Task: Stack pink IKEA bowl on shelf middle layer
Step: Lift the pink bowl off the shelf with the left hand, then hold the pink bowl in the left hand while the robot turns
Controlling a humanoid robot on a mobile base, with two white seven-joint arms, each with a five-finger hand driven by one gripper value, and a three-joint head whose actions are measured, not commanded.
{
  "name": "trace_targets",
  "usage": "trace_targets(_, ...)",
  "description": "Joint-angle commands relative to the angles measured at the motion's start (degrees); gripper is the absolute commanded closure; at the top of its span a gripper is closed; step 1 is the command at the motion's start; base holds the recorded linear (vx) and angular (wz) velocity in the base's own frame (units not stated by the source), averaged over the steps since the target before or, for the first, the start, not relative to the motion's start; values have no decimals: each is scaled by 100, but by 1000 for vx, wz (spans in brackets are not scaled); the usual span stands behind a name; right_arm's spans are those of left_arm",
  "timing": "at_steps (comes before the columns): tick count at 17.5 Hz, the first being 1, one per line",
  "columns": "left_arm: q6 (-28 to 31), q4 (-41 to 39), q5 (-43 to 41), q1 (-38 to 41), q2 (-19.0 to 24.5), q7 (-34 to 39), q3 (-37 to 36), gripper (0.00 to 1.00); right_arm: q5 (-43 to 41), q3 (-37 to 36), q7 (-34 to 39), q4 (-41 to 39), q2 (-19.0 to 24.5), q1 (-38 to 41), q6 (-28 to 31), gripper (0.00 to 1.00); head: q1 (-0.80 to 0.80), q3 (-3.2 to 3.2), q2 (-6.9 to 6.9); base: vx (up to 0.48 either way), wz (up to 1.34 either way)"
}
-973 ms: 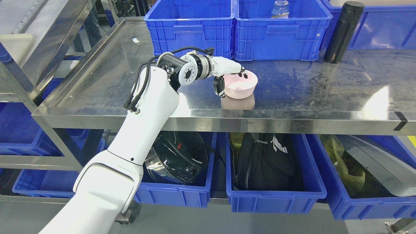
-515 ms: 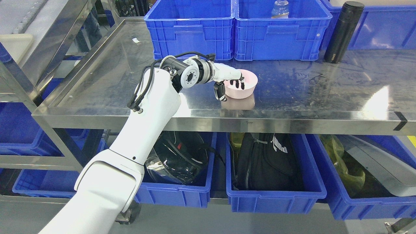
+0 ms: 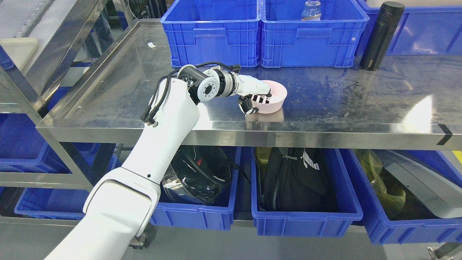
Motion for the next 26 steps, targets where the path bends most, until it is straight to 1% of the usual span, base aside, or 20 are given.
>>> trace_targets(1,-739,-27,26,60,90,-31,925,100,0,0,-3,-100,-100,26,-4,0,0,0,0,0,0)
trace_targets(4,-1074,-588,122,51,90,-84,1461,100,0,0,-3,-100,-100,26,-4,0,0,0,0,0,0)
trace_targets(6,-1127,-1010,498,95,90,-364,1751,100,0,0,-3,-100,-100,26,-4,0,0,0,0,0,0)
trace_targets(11,-1154,-2504,1001,762,90,-488,2007,100,0,0,-3,-100,-100,26,-4,0,0,0,0,-3,21)
trace_targets(12,-1267,-2819,1167,920,90,-497,2138,100,0,0,-3,-100,-100,26,-4,0,0,0,0,-16,106)
trace_targets(13,-1407,-2953,1299,1017,90,-497,2227,100,0,0,-3,-100,-100,18,-4,0,0,0,0,-21,329)
trace_targets(16,-1970,-3016,1852,1219,90,-497,2552,100,0,0,-3,-100,-100,26,-4,0,0,0,0,-14,504)
trace_targets(19,-2348,-3025,1933,1518,90,-471,2588,100,0,0,-3,-100,-100,26,-4,0,0,0,0,-10,981)
trace_targets(23,-2393,-3069,2003,1737,90,-331,2536,100,0,0,-3,-100,-100,18,-4,0,0,0,0,29,1137)
trace_targets(26,-2393,-3095,2327,2089,90,-242,2141,100,0,0,-3,-100,-100,17,-4,0,0,0,0,82,1218)
